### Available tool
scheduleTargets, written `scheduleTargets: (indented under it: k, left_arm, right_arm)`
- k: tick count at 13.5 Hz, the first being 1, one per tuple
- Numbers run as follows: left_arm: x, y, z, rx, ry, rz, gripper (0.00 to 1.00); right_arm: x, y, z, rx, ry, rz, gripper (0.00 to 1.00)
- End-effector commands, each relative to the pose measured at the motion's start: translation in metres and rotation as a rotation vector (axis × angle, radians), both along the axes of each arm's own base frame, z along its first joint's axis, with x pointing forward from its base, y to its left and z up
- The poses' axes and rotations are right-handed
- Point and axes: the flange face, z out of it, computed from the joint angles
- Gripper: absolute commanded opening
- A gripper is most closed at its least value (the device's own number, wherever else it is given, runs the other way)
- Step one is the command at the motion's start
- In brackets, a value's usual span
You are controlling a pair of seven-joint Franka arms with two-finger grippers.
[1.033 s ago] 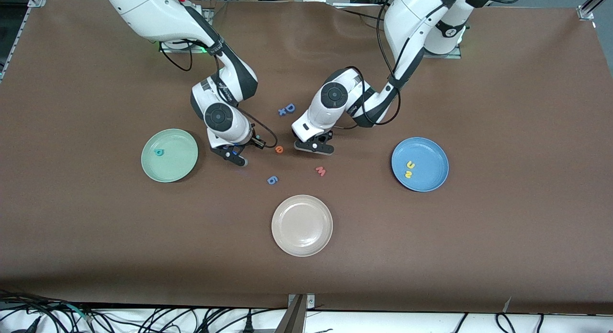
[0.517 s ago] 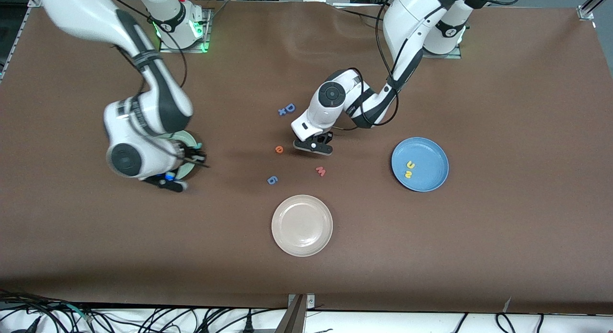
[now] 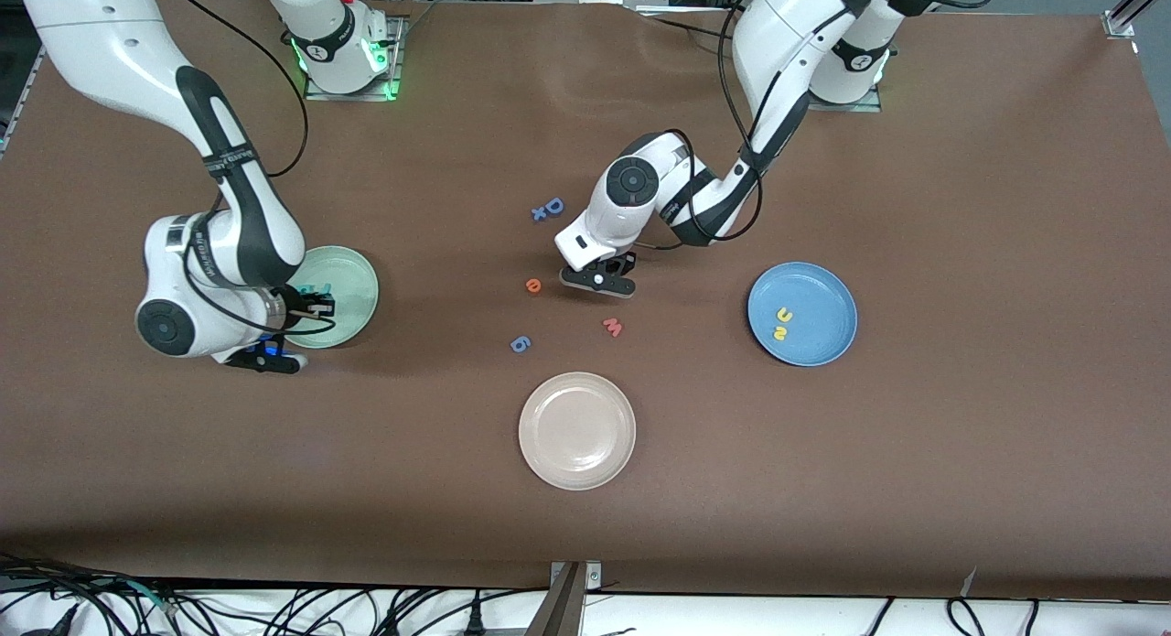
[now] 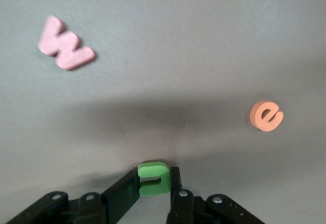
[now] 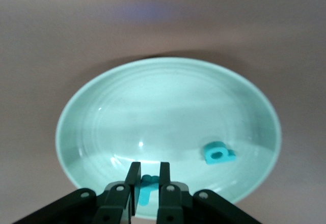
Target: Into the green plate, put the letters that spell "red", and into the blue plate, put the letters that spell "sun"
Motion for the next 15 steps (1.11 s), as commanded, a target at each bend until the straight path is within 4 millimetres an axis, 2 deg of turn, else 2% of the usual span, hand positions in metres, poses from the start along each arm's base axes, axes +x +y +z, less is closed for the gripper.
scheduleTargets:
  k: [1,3,4,5,6,7,9,10,13,15]
  left_arm:
    - [0.02,0.024,0.049,0.064,-0.001,0.002,0.1]
    - [0.033,0.042,0.073,0.109,0.024,0.005,0.09]
    - [0.044,0.059,0.082,0.127,0.038,-0.02,0.09]
    - [0.056,0.081,0.088,0.144,0.059,-0.056,0.1]
    - [0.069,0.102,0.093,0.152,0.071,-0.078,0.1]
    - [0.081,0.128,0.098,0.159,0.085,-0.097,0.1]
    - [0.107,0.18,0.096,0.155,0.11,-0.151,0.1]
    - [0.116,0.207,0.092,0.151,0.125,-0.196,0.11]
    - [0.135,0.281,0.077,0.12,0.157,-0.293,0.13]
    - [0.142,0.327,0.062,0.095,0.178,-0.344,0.14]
  right_arm:
    - [-0.012,-0.006,-0.014,0.022,-0.011,0.034,0.0]
    - [-0.013,-0.007,-0.017,0.023,-0.009,0.034,0.0]
    - [-0.013,-0.007,-0.017,0.022,-0.008,0.035,0.12]
    - [-0.013,-0.007,-0.017,0.022,-0.008,0.035,0.34]
    - [-0.012,-0.007,-0.017,0.022,-0.008,0.035,0.64]
    - [-0.011,-0.007,-0.012,0.02,-0.011,0.033,0.75]
    - [-0.008,-0.001,0.009,0.011,-0.021,0.018,0.81]
    - [-0.007,0.011,0.026,0.001,-0.029,-0.004,0.81]
    - [-0.004,0.087,0.077,-0.01,-0.093,-0.096,0.81]
    - [-0.008,0.138,0.09,-0.008,-0.113,-0.186,0.81]
